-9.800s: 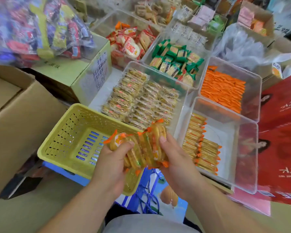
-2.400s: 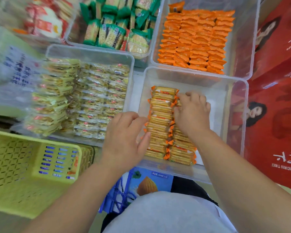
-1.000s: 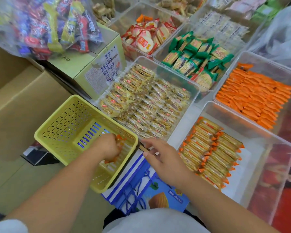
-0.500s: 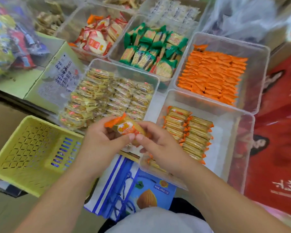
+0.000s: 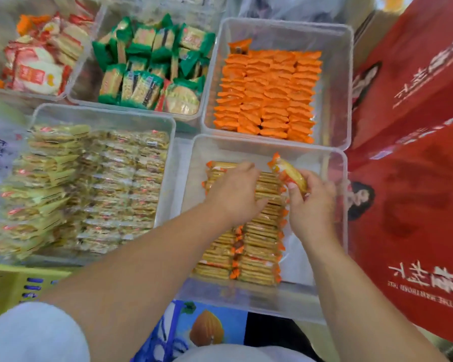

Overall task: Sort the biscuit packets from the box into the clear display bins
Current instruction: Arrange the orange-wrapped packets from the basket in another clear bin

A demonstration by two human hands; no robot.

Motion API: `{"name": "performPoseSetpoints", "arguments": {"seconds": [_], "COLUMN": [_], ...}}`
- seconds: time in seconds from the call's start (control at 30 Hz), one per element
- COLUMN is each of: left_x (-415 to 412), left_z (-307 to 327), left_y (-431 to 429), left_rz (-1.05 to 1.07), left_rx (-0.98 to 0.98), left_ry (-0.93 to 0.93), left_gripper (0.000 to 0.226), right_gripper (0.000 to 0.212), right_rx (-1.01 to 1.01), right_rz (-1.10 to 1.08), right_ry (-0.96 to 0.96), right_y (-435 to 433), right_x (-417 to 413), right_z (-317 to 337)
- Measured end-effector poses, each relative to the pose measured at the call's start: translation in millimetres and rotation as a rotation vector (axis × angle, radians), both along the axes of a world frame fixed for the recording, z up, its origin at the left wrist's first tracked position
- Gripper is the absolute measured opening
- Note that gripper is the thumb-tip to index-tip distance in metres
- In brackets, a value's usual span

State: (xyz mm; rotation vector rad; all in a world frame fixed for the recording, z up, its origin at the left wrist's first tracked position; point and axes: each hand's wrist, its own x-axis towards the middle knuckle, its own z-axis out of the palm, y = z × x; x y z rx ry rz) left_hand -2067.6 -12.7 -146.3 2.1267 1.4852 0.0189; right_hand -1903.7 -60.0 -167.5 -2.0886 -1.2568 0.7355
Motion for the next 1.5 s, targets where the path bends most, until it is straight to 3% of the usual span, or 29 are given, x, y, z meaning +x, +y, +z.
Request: {"name": "performPoseSetpoints", "arguments": {"seconds": [0.1,0.3,0.6,0.7,0.87,0.97,1.1,1.23,1.37,1.5], "left_x": [19,28,10,9,6,4,-4,-27,-61,-78], "left_z": [-19,-40,-50,-48,-47,-44,-32,-11,-1,-4], "left_y": [15,24,12,9,3,0,-7,-31,-60,-88], "left_rz": [-0.121,-0.147,-0.264,-0.277,-0.287,-0.28,-0.278,-0.197,0.048,0.141], "left_rx": [-0.054,-0.101,0.061,0.088,0.078,0.007,-0.015,0.105,0.26,0.217], "left_ry": [0.111,0.221,0.242,0.234,0.234,0.227,0.224,0.243,0.189,0.23], "left_gripper": [0.075,0.067,0.064,0.064,0.07,0.076,0.067,0.062,0.067,0.086], "right_gripper": [0.035,0.033,0.038,0.037,0.028,0.024,0.049,0.068,0.062,0.061], "right_rx": [0.041,0.047,-0.165,-0.19,-0.153,-0.11,-0.105,-0.232,-0.297,-0.33], "right_rz": [-0.008,0.076,0.227,0.204,-0.072,-0.169,-0.297,-0.409,-0.388,-0.269], "right_ry": [-0.139,-0.46,-0.523,-0.432,-0.103,-0.069,0.015,0.204,0.215,0.087], "right_y": [-1,9,38,41,52,53,54,61,66,60], "right_x": [-4,-10,-8,-15,-17,-22,-33,-30,-22,-19], "right_z": [-5,-7,-21,-28,-38,-44,-57,-70,-74,-67]}}
